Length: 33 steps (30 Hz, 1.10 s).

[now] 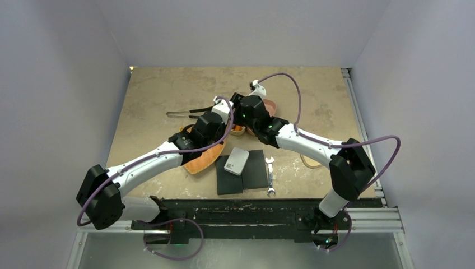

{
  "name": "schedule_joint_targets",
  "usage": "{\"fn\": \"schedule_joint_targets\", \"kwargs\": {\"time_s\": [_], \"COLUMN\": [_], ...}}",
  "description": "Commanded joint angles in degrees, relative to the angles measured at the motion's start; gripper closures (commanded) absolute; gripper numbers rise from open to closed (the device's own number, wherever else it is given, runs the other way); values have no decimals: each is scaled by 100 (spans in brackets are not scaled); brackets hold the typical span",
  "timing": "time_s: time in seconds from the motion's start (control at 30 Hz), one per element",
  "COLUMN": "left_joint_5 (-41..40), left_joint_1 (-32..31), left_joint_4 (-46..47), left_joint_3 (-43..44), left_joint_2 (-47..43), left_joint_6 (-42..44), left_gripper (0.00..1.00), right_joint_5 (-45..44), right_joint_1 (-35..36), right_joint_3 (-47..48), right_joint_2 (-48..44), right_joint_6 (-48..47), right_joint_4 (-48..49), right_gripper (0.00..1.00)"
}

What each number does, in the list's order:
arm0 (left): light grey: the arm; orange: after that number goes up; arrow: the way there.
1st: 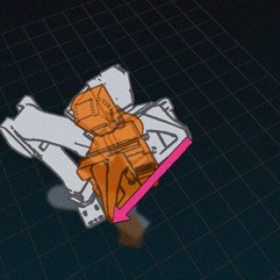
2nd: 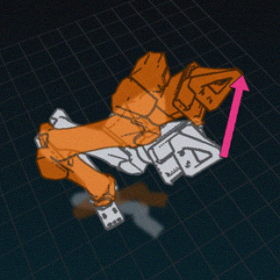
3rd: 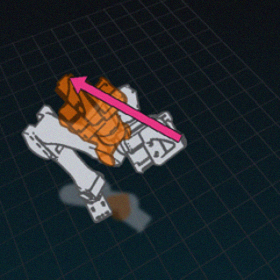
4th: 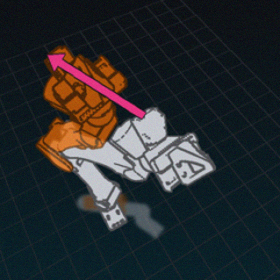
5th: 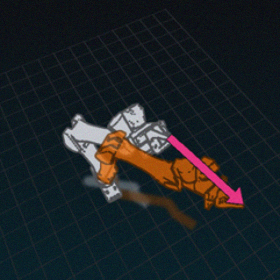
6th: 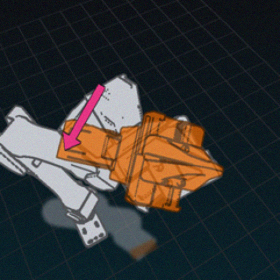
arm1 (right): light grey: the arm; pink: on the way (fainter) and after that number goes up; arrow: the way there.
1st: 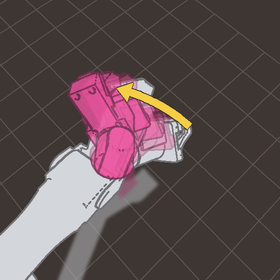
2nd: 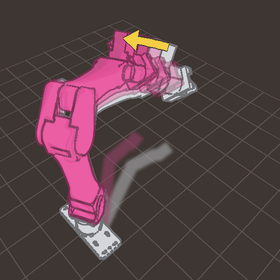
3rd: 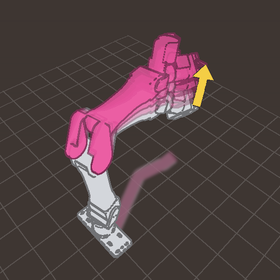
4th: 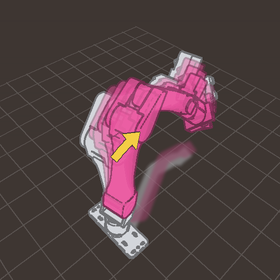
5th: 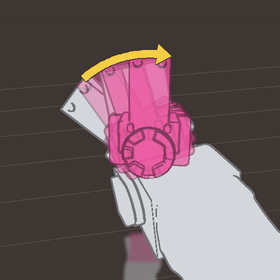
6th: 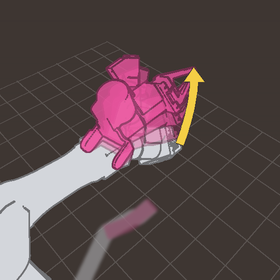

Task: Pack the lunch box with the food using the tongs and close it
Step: Pick up the box lid from the center of the board.

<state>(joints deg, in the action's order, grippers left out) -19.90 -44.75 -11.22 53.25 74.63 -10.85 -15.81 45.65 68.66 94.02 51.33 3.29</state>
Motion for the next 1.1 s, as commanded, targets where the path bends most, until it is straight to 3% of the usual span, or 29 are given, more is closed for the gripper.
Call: {"fn": "schedule_joint_targets", "kwargs": {"time_s": [0.0,0.1,0.17,0.27,0.63,0.77,0.97,1.07], "left_joint_5": [-16,-19,-23,14,118,168,1029,1364], "left_joint_1": [-20,-36,-69,-126,-403,-472,-500,-499], "left_joint_4": [361,425,431,490,657,751,662,658], "left_joint_3": [237,199,190,156,62,-6,132,142], "left_joint_2": [-45,-30,-19,-47,-98,-147,71,65], "left_joint_6": [131,193,234,299,596,676,926,907], "left_gripper": [100,100,100,100,100,100,100,97], "right_joint_5": [-177,-75,83,133,299,517,789,963], "right_joint_1": [12,6,6,6,-70,-138,-233,-288], "right_joint_3": [86,52,30,40,-73,-185,-495,-819], "right_joint_2": [-36,23,62,121,216,234,144,-17], "right_joint_6": [-62,-62,482,525,625,703,910,1068], "right_joint_4": [32,-12,-42,-22,43,199,478,876], "right_gripper": [33,33,55,60,59,70,100,100]}}
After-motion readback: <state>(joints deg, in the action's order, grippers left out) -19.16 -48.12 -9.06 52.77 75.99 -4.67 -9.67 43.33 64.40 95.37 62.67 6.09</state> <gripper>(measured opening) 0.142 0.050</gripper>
